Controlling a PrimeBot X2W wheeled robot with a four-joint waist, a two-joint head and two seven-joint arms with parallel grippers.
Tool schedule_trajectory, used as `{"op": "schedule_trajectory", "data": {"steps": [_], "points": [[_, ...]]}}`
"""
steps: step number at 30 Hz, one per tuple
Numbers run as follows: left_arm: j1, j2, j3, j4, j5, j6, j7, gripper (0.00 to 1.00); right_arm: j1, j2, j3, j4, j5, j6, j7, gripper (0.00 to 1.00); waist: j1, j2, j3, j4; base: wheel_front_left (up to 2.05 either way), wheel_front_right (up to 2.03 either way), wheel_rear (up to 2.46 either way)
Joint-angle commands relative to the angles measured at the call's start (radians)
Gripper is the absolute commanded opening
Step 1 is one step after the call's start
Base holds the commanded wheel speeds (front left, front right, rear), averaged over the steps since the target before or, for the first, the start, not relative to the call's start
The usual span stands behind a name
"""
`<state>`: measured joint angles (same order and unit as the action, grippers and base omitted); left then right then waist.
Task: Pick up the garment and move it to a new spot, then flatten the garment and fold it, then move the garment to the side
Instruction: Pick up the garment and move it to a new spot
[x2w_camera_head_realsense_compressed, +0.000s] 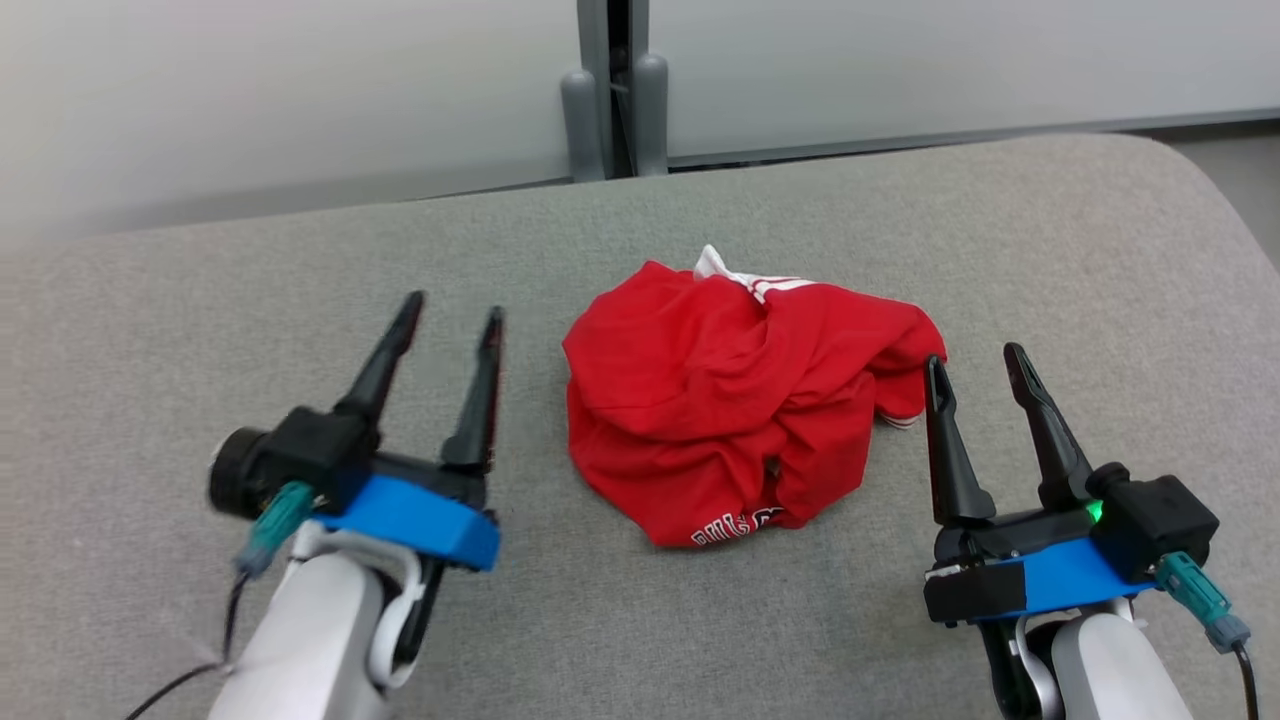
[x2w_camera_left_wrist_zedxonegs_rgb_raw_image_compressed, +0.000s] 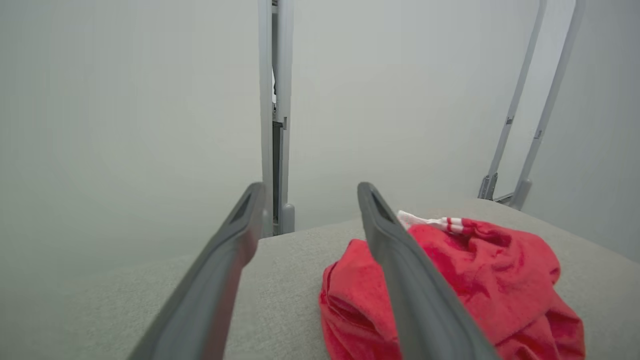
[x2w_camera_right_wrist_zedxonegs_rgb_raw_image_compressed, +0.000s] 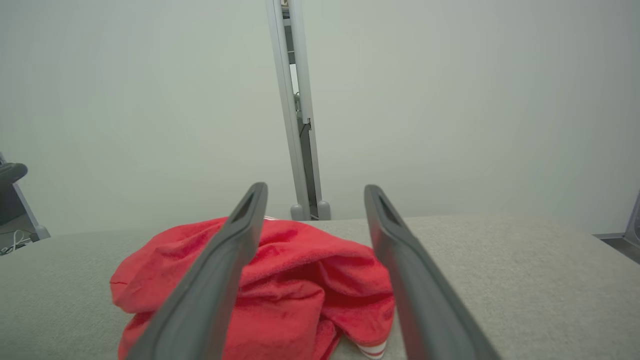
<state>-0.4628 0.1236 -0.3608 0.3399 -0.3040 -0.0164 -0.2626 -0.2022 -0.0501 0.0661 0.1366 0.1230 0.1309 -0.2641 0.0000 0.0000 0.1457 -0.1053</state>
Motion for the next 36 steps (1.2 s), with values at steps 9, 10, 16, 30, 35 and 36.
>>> {"op": "schedule_trajectory", "data": {"steps": [9, 10, 16, 30, 35, 36], "points": [[0.206, 0.037, 0.214, -0.132, 0.059, 0.008, -0.003, 1.00, 0.046, 0.000, -0.019, -0.001, -0.014, 0.000, -0.001, 1.00, 0.0000, 0.0000, -0.059, 0.053, 0.00, 0.00, 0.00], [0.225, 0.037, 0.238, -0.143, 0.065, 0.008, -0.003, 1.00, 0.049, 0.000, -0.022, -0.002, -0.017, 0.000, -0.001, 1.00, 0.0000, 0.0000, -0.062, 0.055, 0.00, 0.00, 0.00], [0.336, 0.010, 0.338, -0.161, 0.097, -0.011, -0.003, 1.00, 0.074, 0.000, -0.043, 0.005, -0.031, 0.000, -0.001, 1.00, 0.0000, 0.0000, -0.075, 0.064, 0.00, 0.00, 0.00], [0.381, -0.047, 0.396, -0.091, 0.151, -0.067, -0.003, 1.00, 0.103, 0.000, -0.060, 0.050, -0.041, 0.000, -0.001, 1.00, 0.0000, 0.0000, -0.094, 0.073, 0.00, 0.00, 0.00], [0.375, -0.055, 0.411, -0.084, 0.164, -0.077, -0.003, 1.00, 0.100, 0.000, -0.061, 0.056, -0.041, 0.000, -0.001, 1.00, 0.0000, 0.0000, -0.092, 0.072, 0.00, 0.00, 0.00], [0.374, -0.056, 0.413, -0.083, 0.166, -0.080, -0.003, 1.00, 0.100, 0.000, -0.061, 0.057, -0.041, 0.000, -0.001, 1.00, 0.0000, 0.0000, -0.092, 0.073, 0.00, 0.00, 0.00]]}}
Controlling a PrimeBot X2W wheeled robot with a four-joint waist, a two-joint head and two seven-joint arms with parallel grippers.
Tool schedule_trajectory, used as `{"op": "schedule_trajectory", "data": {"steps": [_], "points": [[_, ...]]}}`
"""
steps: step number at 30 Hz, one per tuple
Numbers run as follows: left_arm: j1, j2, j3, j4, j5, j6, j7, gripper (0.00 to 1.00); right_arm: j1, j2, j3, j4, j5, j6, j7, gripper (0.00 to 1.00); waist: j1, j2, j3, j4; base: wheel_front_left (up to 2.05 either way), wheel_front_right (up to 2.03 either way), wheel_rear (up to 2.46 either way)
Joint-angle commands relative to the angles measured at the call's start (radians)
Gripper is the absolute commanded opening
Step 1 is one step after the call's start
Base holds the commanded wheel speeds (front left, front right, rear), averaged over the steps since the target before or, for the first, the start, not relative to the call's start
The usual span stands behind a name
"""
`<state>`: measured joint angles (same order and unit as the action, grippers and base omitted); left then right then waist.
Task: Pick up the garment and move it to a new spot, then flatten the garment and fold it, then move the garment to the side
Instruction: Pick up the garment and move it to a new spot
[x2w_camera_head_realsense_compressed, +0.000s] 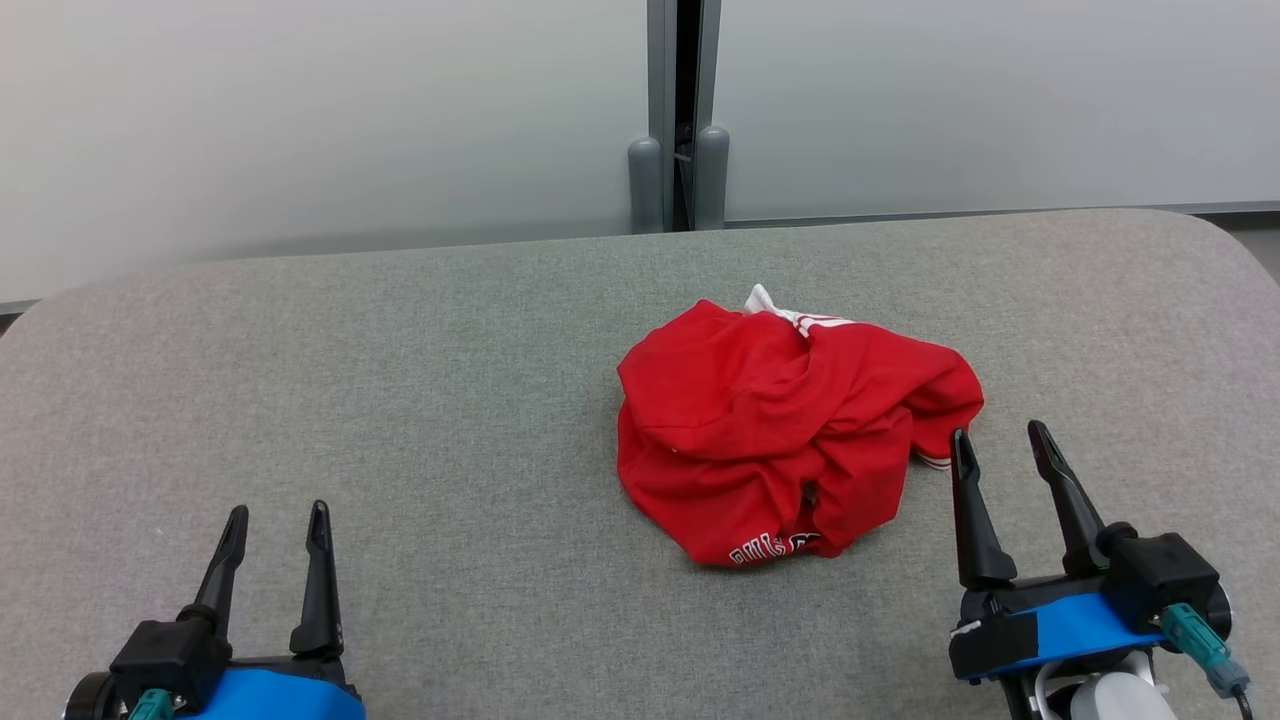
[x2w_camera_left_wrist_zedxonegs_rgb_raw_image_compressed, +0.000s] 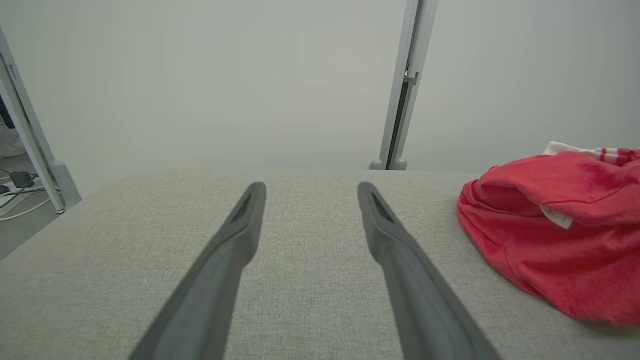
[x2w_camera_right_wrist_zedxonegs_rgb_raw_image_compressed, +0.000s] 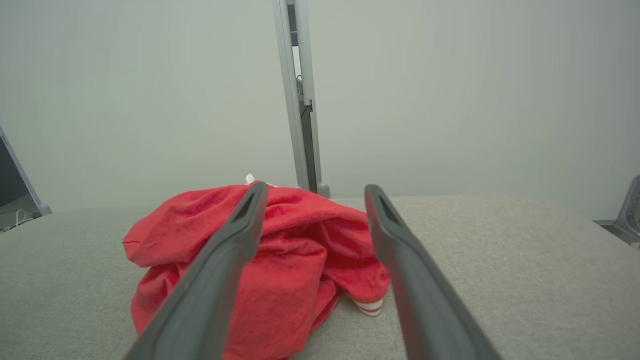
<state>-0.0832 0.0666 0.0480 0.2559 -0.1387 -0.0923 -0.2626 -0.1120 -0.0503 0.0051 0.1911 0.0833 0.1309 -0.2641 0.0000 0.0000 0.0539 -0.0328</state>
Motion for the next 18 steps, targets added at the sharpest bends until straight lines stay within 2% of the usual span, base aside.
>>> {"op": "schedule_trajectory", "data": {"steps": [1, 9, 14, 18], "points": [[-0.007, 0.000, 0.006, 0.002, 0.004, -0.005, -0.003, 1.00, 0.009, 0.000, 0.000, 0.003, -0.001, 0.000, -0.001, 1.00, 0.0000, 0.0000, 0.001, 0.000, 0.00, 0.00, 0.00], [-0.032, -0.008, 0.000, 0.027, -0.005, -0.018, -0.003, 1.00, 0.005, 0.000, 0.006, 0.003, 0.004, 0.000, -0.001, 1.00, 0.0000, 0.0000, 0.010, 0.001, 0.00, 0.00, 0.00], [-0.119, -0.012, -0.054, 0.068, -0.035, -0.032, -0.003, 1.00, -0.017, 0.000, 0.015, 0.004, 0.005, 0.000, -0.001, 1.00, 0.0000, 0.0000, 0.031, -0.009, 0.00, 0.00, 0.00], [-0.215, -0.013, -0.133, 0.118, -0.057, -0.036, -0.003, 1.00, -0.030, 0.000, 0.024, 0.002, 0.010, 0.000, -0.001, 1.00, 0.0000, 0.0000, 0.050, -0.029, 0.00, 0.00, 0.00]]}}
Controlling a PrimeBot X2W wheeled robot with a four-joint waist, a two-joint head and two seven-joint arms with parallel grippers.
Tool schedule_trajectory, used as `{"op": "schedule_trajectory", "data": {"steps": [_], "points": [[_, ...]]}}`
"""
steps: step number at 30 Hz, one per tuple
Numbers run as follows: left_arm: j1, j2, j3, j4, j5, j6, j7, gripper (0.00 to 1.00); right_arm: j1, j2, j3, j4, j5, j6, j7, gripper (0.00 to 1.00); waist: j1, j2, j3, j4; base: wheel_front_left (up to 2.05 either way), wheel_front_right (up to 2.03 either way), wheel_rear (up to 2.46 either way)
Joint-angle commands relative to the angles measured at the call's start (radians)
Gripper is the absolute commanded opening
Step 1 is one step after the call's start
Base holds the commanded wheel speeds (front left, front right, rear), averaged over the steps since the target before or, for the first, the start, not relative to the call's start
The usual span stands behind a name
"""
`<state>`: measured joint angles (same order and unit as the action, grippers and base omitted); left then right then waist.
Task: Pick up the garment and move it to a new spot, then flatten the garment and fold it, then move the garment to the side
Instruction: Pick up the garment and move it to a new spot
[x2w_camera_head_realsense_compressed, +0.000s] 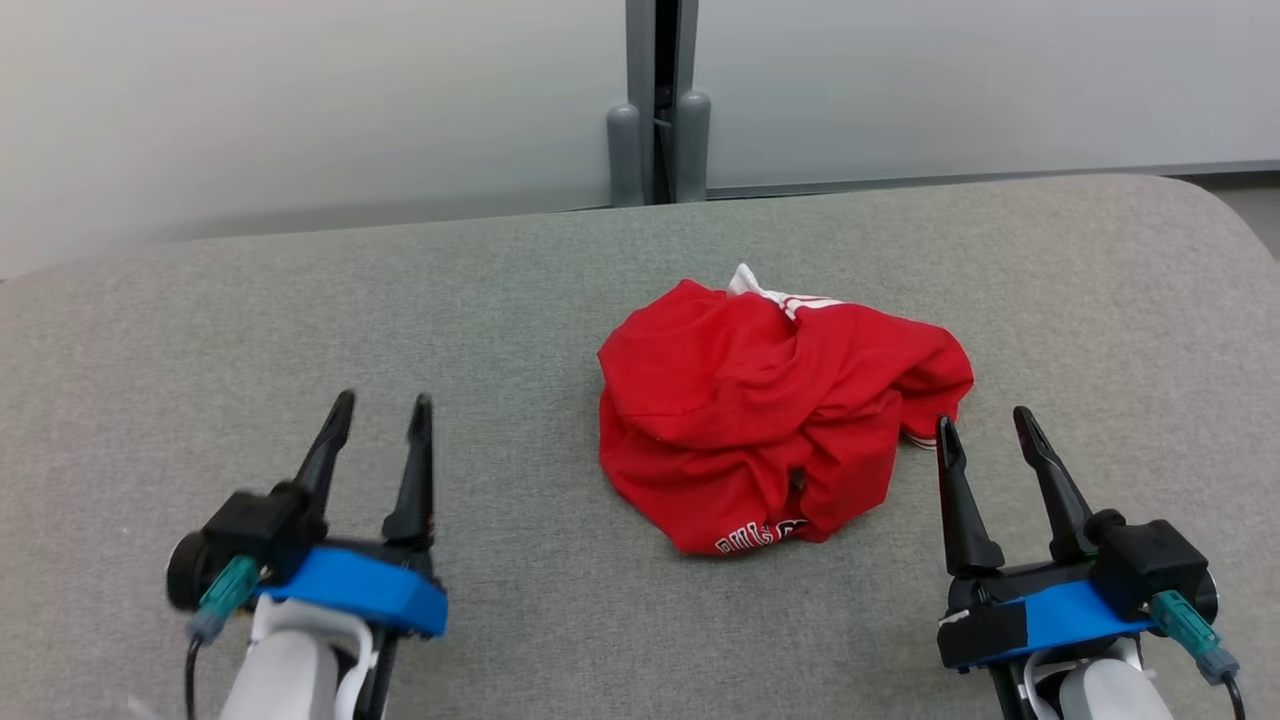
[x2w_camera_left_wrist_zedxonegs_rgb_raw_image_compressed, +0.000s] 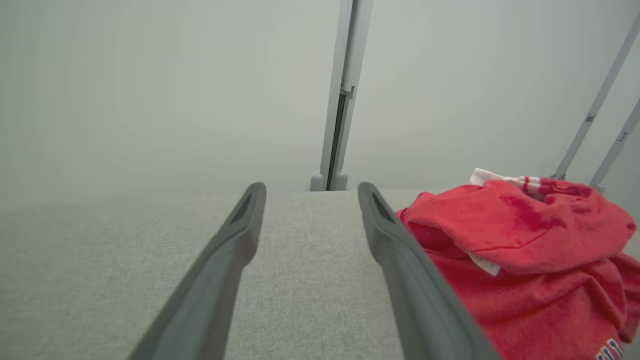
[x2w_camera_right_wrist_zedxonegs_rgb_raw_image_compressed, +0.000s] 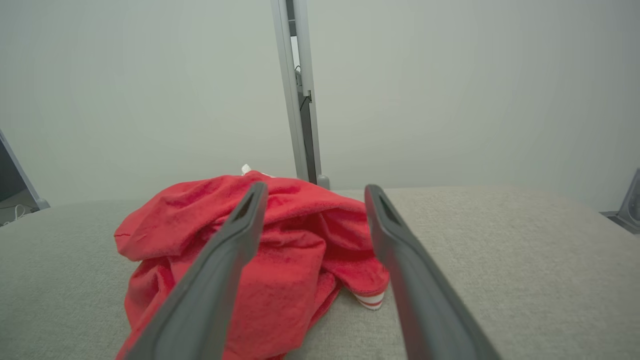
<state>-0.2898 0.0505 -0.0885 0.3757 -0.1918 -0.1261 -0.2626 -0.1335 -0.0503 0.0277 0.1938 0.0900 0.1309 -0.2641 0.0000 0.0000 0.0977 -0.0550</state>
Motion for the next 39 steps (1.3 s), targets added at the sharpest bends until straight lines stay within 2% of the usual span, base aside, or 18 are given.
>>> {"op": "schedule_trajectory", "data": {"steps": [1, 9, 11, 17, 30, 39], "points": [[-0.032, 0.003, -0.020, 0.012, -0.008, -0.004, -0.003, 1.00, -0.012, 0.000, 0.002, 0.000, 0.006, 0.000, -0.001, 1.00, 0.0000, 0.0000, 0.012, -0.013, 0.00, 0.00, 0.00], [-0.177, 0.005, -0.230, 0.166, -0.097, -0.005, -0.002, 1.00, -0.029, 0.000, 0.000, -0.001, 0.021, 0.000, -0.001, 1.00, 0.0000, 0.0000, 0.048, -0.068, 0.00, 0.00, 0.00], [-0.195, 0.004, -0.271, 0.196, -0.153, -0.005, 0.001, 1.00, -0.033, 0.000, 0.000, -0.003, 0.023, 0.000, -0.001, 1.00, 0.0000, 0.0000, 0.056, -0.079, 0.00, 0.00, 0.00], [-0.254, 0.018, -0.379, 0.282, -0.217, -0.005, 0.017, 1.00, -0.045, 0.000, 0.002, -0.007, 0.027, 0.000, -0.001, 1.00, 0.0000, 0.0000, 0.084, -0.100, 0.00, 0.00, 0.00], [-0.368, 0.020, -0.478, 0.464, -0.299, -0.006, 0.016, 1.00, -0.077, 0.000, 0.017, -0.010, 0.039, 0.000, -0.001, 1.00, 0.0000, 0.0000, 0.136, -0.140, 0.00, 0.00, 0.00], [-0.457, 0.012, -0.529, 0.530, -0.354, -0.006, 0.004, 1.00, -0.091, 0.000, 0.026, -0.008, 0.043, 0.000, -0.001, 1.00, 0.0000, 0.0000, 0.153, -0.176, 0.00, 0.00, 0.00]]}}
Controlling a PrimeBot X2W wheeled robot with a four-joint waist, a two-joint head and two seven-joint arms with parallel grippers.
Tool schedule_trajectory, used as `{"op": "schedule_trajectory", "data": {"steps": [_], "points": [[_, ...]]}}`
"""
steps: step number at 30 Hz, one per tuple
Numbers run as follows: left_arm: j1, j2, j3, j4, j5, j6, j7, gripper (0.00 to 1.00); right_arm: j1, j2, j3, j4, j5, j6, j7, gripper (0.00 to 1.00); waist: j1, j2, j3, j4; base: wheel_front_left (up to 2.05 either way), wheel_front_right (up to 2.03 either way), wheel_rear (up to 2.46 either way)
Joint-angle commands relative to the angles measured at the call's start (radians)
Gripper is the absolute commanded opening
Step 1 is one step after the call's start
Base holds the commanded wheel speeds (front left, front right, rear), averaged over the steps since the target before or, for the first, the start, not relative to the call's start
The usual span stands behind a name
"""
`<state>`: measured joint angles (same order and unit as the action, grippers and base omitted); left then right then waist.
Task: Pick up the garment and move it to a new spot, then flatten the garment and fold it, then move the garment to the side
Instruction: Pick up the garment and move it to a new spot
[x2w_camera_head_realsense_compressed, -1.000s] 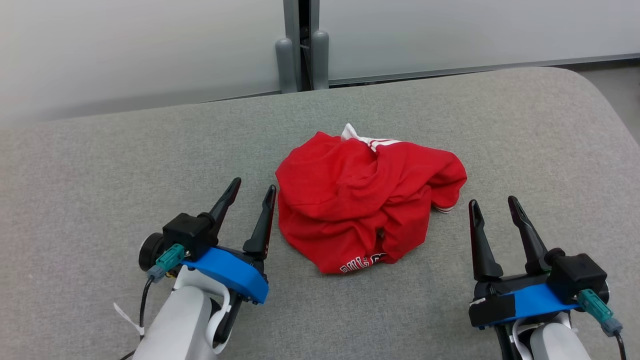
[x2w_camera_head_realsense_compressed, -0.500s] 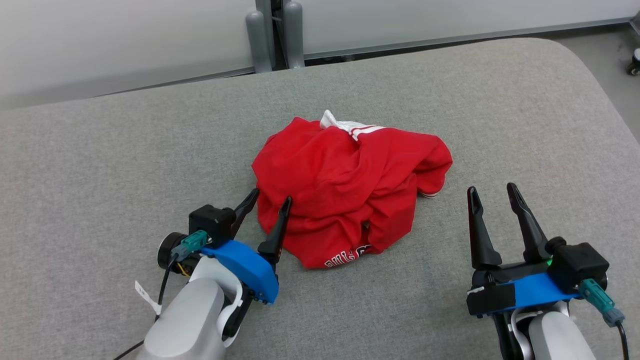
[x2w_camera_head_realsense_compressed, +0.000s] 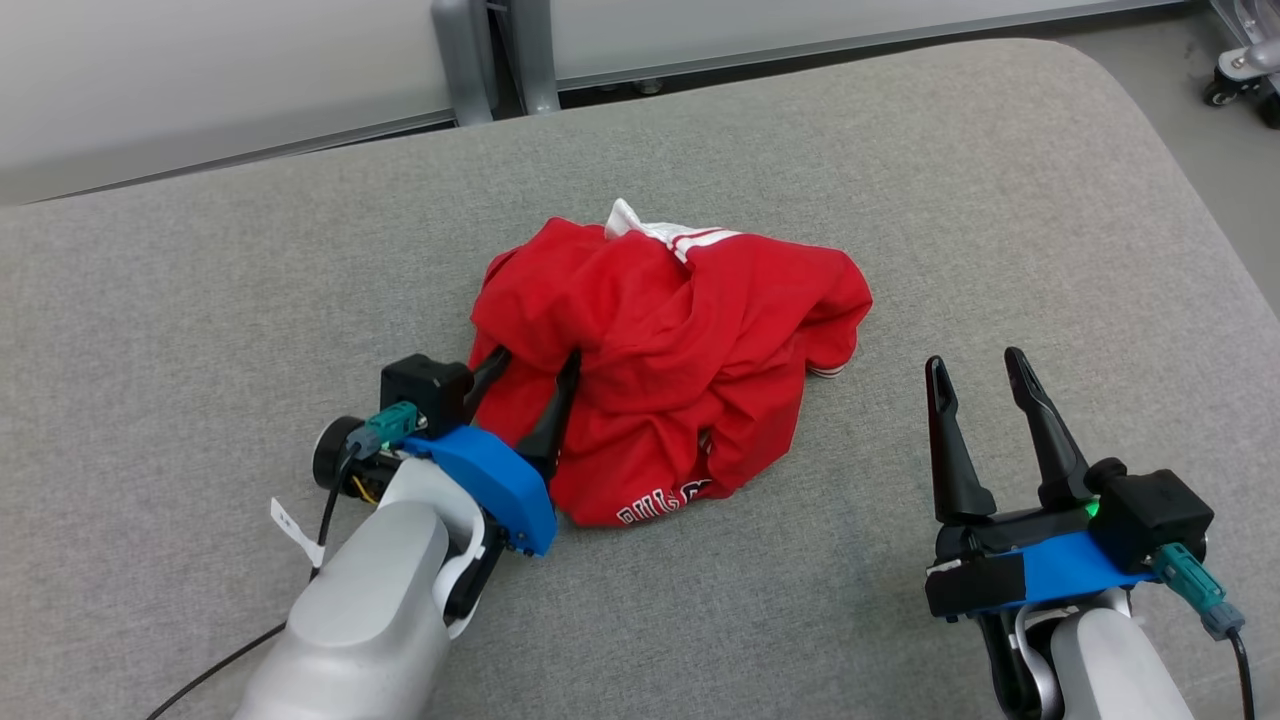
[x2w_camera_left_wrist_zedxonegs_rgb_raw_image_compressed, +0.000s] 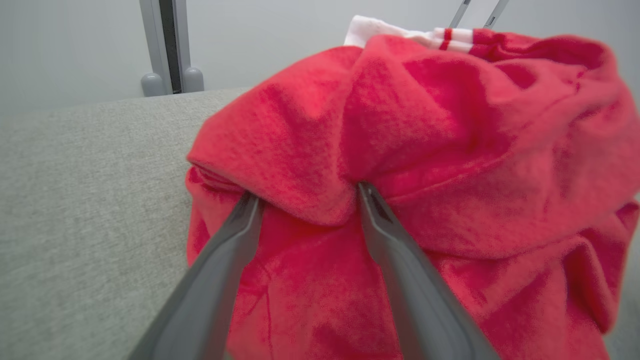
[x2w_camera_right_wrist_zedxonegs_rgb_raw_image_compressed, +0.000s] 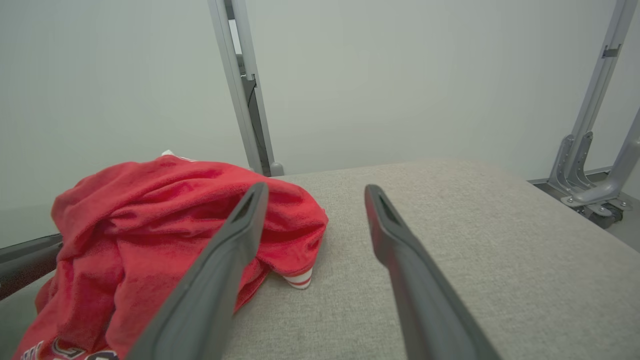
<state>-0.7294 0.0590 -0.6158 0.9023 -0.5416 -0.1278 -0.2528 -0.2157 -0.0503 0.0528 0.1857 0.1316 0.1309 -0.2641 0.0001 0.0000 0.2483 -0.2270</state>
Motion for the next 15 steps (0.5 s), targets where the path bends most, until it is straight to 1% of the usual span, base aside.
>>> {"op": "schedule_trajectory", "data": {"steps": [1, 6, 7, 9, 12, 15], "points": [[-0.026, 0.003, -0.006, 0.009, -0.011, -0.004, -0.006, 1.00, -0.011, 0.000, 0.001, 0.001, 0.002, 0.000, -0.001, 1.00, -0.0001, 0.0000, 0.005, -0.007, 0.00, 0.00, 0.00], [-0.063, 0.001, -0.032, 0.026, -0.040, -0.004, -0.010, 1.00, -0.016, 0.000, 0.009, -0.001, 0.010, 0.000, -0.001, 1.00, -0.0001, 0.0000, 0.016, -0.020, 0.00, 0.00, 0.00], [-0.071, 0.003, -0.038, 0.027, -0.044, -0.004, -0.011, 0.51, -0.016, 0.000, 0.010, -0.002, 0.011, 0.000, -0.001, 1.00, -0.0001, 0.0000, 0.018, -0.022, 0.00, 0.00, 0.00], [-0.084, 0.010, -0.051, 0.029, -0.047, -0.004, -0.013, 0.00, -0.019, 0.000, 0.012, -0.003, 0.011, 0.000, -0.001, 1.00, -0.0001, 0.0000, 0.022, -0.025, 0.00, 0.00, 0.00], [-0.094, 0.017, -0.055, 0.031, -0.046, -0.004, -0.013, 0.00, -0.018, 0.000, 0.011, -0.003, 0.014, 0.000, -0.001, 1.00, -0.0001, 0.0000, 0.024, -0.027, 0.00, 0.00, 0.00], [-0.103, 0.023, -0.042, 0.003, -0.038, -0.004, -0.013, 0.00, -0.016, 0.000, 0.006, -0.001, 0.014, 0.000, -0.001, 1.00, -0.0001, 0.0000, 0.025, -0.024, 0.00, 0.00, 0.00]]}}
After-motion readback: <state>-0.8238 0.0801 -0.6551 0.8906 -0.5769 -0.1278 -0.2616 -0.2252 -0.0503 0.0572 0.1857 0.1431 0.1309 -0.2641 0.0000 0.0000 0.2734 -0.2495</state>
